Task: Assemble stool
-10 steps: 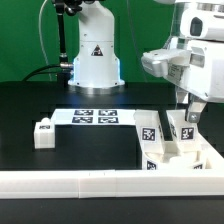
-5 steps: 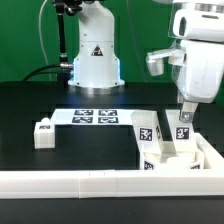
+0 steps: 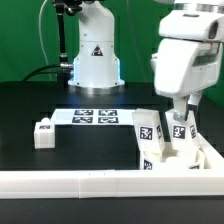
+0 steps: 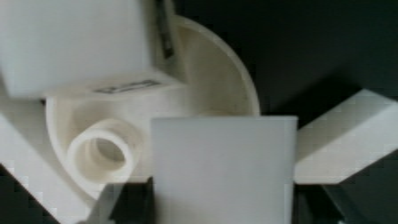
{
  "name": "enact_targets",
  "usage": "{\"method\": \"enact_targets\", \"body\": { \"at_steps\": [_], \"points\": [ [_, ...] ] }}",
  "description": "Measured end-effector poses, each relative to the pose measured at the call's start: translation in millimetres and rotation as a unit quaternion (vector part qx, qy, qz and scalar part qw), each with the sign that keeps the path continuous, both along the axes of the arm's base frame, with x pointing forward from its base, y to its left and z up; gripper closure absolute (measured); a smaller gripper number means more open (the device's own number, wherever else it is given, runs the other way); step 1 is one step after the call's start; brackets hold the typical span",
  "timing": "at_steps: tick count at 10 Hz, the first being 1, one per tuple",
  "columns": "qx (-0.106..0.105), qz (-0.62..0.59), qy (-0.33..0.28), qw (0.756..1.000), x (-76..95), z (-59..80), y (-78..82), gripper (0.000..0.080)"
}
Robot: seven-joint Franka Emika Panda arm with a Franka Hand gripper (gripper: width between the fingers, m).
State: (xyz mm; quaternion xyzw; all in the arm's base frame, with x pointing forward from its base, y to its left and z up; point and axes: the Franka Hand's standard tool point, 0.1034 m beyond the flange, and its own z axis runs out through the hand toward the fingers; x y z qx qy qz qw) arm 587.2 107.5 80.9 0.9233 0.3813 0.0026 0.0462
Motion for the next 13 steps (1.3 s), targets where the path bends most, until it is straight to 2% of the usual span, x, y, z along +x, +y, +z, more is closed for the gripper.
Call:
{"method": "enact_targets", "body": {
  "at_steps": [3, 6, 7, 9, 11, 13],
  "points": [
    [0.006, -0.094, -0.013, 0.995, 1.8, 0.4, -0.2, 0.0465],
    [0.013, -0.207, -0.022, 0.978, 1.8, 0.5, 0.6, 0.0465],
    [0.02, -0.266, -0.019, 0.963, 0.2, 0.4, 0.5, 0.0465],
    [0.046, -0.412, 0.018, 0.91, -6.8, 0.2, -1.4, 0.0465],
    [0.064, -0.507, 0.038, 0.859, -7.2, 0.5, -4.4, 0.0465],
    [0.062, -0.57, 0.035, 0.819, -7.5, 0.0, -1.7, 0.0465]
  ]
}}
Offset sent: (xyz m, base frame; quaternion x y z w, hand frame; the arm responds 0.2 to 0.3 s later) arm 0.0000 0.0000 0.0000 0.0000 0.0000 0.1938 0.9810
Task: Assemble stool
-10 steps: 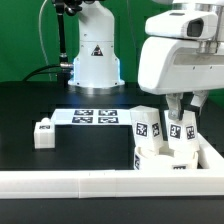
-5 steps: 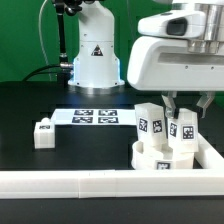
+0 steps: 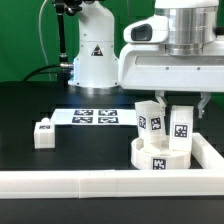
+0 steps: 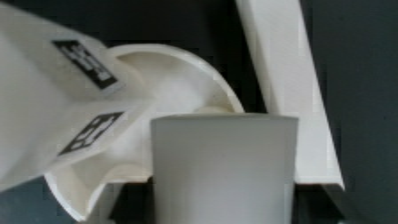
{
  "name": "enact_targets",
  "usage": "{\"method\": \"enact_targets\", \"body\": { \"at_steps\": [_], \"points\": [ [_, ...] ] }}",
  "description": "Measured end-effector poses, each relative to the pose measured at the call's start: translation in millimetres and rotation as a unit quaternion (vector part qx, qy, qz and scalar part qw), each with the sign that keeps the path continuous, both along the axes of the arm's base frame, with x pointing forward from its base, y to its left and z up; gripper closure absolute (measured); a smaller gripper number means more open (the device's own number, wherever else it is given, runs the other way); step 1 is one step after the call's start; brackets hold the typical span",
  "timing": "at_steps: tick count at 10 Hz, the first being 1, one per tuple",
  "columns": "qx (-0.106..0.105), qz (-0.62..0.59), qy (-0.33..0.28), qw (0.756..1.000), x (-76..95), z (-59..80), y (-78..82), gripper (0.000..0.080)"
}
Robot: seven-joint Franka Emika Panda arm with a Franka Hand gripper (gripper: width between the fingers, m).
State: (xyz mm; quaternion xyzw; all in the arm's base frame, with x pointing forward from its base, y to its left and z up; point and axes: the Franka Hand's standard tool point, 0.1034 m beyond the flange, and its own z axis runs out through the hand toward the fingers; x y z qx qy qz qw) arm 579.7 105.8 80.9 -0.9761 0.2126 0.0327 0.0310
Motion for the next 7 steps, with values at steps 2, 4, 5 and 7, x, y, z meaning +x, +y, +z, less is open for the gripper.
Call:
{"method": "enact_targets", "body": {
  "at_steps": [2, 4, 5, 7],
  "points": [
    [-0.002, -0.049, 0.004, 0.999, -0.1, 0.0, 0.7, 0.0465],
    [-0.002, -0.129, 0.01, 0.992, -0.1, 0.0, 1.6, 0.0465],
    [0.012, -0.178, 0.015, 0.984, 0.5, 0.0, 1.3, 0.0465],
    [0.036, -0.277, 0.023, 0.96, 2.8, 0.2, 0.8, 0.0464]
  ]
}}
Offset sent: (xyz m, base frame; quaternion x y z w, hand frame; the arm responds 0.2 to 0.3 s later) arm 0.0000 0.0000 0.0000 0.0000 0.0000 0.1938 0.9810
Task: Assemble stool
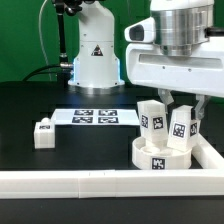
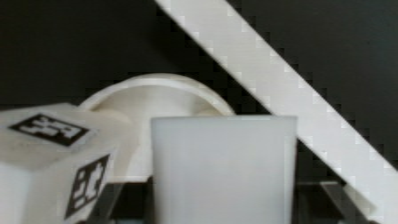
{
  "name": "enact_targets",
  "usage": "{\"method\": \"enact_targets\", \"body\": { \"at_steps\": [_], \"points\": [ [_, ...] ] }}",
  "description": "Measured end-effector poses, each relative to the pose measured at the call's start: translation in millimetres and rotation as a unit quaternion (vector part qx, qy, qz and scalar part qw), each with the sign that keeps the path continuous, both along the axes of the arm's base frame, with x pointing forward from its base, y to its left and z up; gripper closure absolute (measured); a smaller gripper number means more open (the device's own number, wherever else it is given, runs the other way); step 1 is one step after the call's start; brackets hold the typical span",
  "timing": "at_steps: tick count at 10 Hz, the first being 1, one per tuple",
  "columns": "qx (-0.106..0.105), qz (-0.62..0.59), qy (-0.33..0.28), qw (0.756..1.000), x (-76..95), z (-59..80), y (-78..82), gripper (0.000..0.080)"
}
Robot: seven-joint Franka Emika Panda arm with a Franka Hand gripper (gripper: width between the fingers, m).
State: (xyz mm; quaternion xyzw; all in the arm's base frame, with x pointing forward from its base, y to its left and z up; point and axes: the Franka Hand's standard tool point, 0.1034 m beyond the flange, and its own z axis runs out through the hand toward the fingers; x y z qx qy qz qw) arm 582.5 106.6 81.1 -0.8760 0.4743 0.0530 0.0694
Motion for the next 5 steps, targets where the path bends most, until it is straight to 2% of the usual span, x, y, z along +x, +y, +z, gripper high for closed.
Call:
{"method": "enact_targets", "body": {
  "at_steps": [1, 5],
  "points": [
    [0.009, -0.043, 0.001, 0.999, 1.0, -0.3, 0.6, 0.0464],
    [0.008, -0.152, 0.021, 0.988, 0.5, -0.5, 3.8, 0.0464]
  ]
}}
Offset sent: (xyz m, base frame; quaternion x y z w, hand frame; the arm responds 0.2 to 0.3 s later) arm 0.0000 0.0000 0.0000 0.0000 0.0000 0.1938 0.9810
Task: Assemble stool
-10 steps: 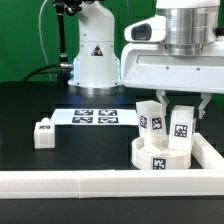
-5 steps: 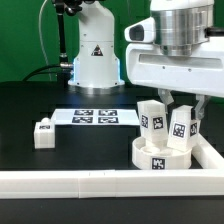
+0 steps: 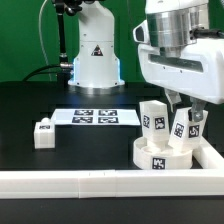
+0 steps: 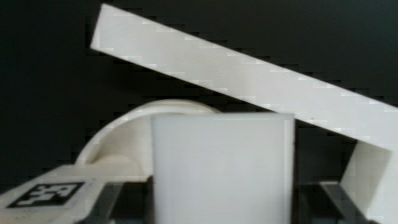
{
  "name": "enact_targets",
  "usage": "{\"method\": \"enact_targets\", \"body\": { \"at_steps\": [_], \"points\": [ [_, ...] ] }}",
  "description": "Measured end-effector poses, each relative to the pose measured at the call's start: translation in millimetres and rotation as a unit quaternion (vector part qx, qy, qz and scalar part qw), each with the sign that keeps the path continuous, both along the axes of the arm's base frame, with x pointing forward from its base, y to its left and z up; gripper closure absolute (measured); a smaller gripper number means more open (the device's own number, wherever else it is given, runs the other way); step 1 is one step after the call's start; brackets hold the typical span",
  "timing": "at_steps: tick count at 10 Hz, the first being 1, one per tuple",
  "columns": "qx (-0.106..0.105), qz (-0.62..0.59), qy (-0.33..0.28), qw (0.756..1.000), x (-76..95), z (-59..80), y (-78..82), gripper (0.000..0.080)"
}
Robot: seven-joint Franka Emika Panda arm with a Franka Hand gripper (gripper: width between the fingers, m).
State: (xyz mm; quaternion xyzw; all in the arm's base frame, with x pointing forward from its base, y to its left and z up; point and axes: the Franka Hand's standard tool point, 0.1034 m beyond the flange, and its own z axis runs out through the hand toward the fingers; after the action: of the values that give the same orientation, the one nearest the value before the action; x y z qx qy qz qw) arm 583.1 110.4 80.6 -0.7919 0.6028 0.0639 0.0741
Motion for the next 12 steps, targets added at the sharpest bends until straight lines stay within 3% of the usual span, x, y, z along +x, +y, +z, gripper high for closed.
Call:
{"method": "enact_targets", "body": {
  "at_steps": [4, 7, 12],
  "points": [
    [0.006, -0.124, 0.007, 0.992, 4.0, 0.4, 0.7, 0.0464],
    [0.017, -0.245, -0.001, 0.969, 6.3, -0.3, 3.4, 0.0464],
    [0.018, -0.378, 0.022, 0.925, 5.5, 0.3, 15.2, 0.0464]
  ]
}}
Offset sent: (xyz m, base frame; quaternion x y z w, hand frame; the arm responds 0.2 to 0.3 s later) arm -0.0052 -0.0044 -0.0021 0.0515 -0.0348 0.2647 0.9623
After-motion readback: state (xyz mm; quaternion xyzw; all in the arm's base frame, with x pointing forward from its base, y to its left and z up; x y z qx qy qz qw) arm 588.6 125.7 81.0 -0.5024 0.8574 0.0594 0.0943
